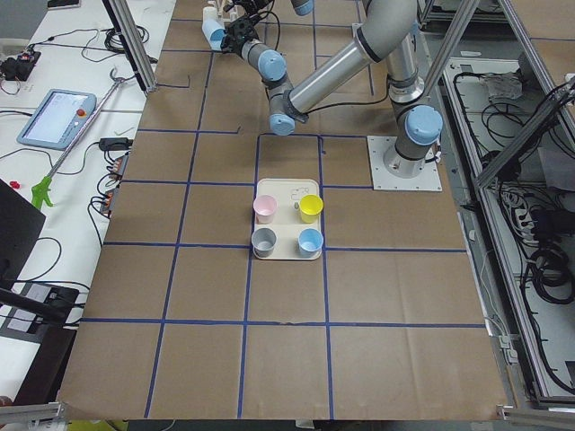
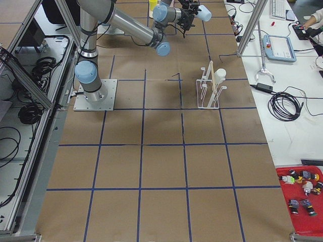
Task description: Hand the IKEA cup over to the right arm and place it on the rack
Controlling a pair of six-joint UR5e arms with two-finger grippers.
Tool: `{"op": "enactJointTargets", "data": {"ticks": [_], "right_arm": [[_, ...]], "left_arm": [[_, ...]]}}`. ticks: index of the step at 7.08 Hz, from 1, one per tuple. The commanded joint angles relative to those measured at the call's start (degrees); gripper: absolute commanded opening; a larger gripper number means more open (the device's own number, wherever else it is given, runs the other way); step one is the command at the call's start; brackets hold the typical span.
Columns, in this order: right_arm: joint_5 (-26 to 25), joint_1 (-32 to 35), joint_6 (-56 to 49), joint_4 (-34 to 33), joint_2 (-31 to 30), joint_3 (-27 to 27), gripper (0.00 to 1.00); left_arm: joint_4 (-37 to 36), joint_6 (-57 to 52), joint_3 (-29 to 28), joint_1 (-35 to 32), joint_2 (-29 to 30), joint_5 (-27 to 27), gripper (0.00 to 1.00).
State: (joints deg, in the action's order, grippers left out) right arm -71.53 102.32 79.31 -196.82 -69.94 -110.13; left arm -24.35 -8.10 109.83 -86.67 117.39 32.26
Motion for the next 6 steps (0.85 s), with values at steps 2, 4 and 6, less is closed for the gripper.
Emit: {"op": "enactJointTargets", "data": {"ticks": [2, 4, 6], "right_arm": [[0.34, 0.69, 7.56, 0.12, 3.83, 4.21, 1.0], [0.43, 0.69, 7.96, -0.14, 6.56, 7.29, 1.0], [0.43, 0.95, 8.05, 0.12, 7.27, 8.53, 1.0]], "left_arm": [[-0.08, 0.63, -0.06, -0.43, -0.06, 0.0, 0.1], [-0.08, 0.63, -0.06, -0.43, -0.06, 0.0, 0.1], [-0.08, 0.63, -0.06, -0.43, 0.03, 0.0, 0.1]]}}
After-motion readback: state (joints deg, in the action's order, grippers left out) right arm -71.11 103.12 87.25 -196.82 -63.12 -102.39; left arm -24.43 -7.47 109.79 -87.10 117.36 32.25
